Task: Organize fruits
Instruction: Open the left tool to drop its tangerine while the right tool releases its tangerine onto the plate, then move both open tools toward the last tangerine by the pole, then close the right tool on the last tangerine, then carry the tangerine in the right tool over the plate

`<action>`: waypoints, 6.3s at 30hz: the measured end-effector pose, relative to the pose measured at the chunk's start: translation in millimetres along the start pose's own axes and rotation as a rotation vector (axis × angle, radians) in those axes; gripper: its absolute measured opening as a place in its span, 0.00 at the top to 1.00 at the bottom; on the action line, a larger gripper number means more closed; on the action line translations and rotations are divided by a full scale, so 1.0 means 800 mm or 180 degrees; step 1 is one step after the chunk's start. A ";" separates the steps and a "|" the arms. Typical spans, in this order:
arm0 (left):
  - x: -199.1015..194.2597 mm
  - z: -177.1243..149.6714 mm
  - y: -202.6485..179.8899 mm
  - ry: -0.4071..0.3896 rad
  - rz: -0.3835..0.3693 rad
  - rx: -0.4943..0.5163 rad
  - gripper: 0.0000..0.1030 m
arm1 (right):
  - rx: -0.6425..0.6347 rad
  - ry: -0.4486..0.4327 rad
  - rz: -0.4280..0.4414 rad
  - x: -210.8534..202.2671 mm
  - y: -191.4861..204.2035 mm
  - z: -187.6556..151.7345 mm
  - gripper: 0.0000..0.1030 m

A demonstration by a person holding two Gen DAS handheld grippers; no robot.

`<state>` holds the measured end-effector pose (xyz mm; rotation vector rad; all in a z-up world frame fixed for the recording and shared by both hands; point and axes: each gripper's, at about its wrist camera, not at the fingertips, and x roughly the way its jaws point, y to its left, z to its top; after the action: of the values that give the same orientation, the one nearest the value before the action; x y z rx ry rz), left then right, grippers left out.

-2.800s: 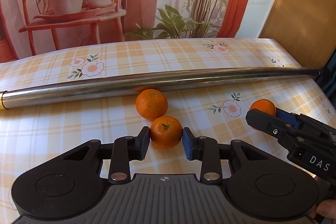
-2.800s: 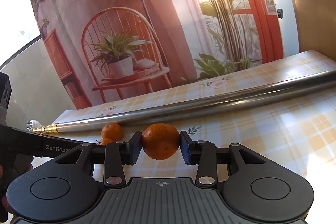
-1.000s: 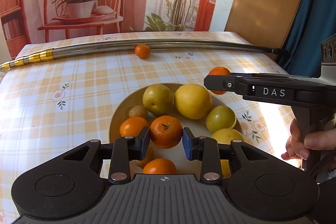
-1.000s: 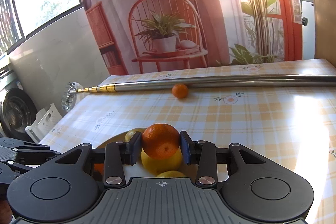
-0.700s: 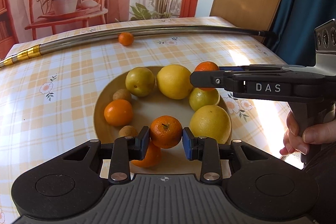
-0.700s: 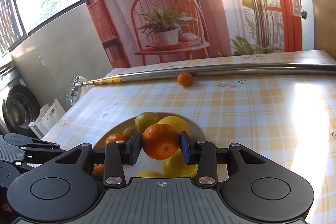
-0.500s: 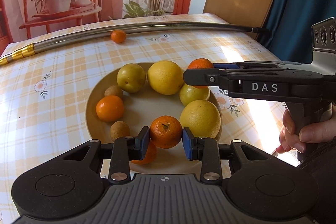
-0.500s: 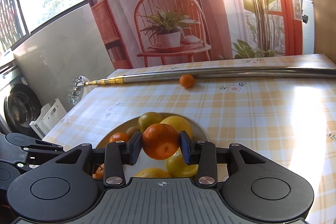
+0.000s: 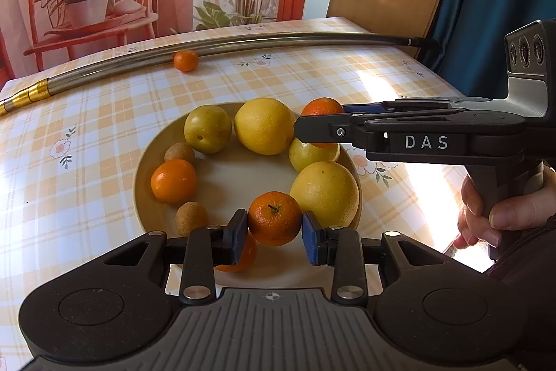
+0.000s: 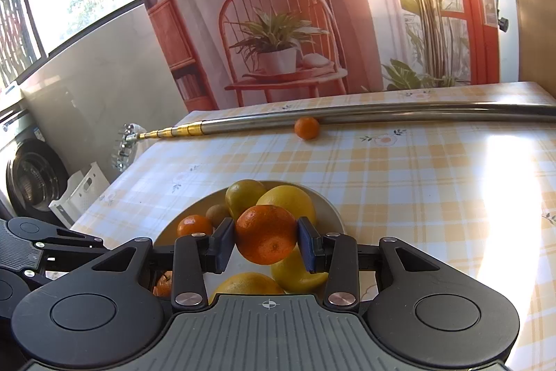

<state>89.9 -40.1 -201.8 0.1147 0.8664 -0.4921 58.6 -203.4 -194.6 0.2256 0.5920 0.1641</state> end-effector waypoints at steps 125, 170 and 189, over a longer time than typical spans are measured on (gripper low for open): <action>0.059 0.110 0.186 -0.0433 0.0919 -0.1156 0.46 | -0.0856 0.0199 0.0120 0.290 -0.061 0.137 0.55; -0.006 0.054 0.092 -0.0193 0.0760 -0.0857 0.33 | -0.0813 0.0338 0.0248 0.074 0.021 0.055 0.68; -0.017 0.041 0.078 -0.0207 0.0774 -0.0820 0.32 | -0.0727 0.0440 0.0108 0.050 0.034 0.041 0.72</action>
<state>134.1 10.9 -176.7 -0.0322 0.8322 -0.1538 107.4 -174.3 -182.3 0.0029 0.7013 0.2798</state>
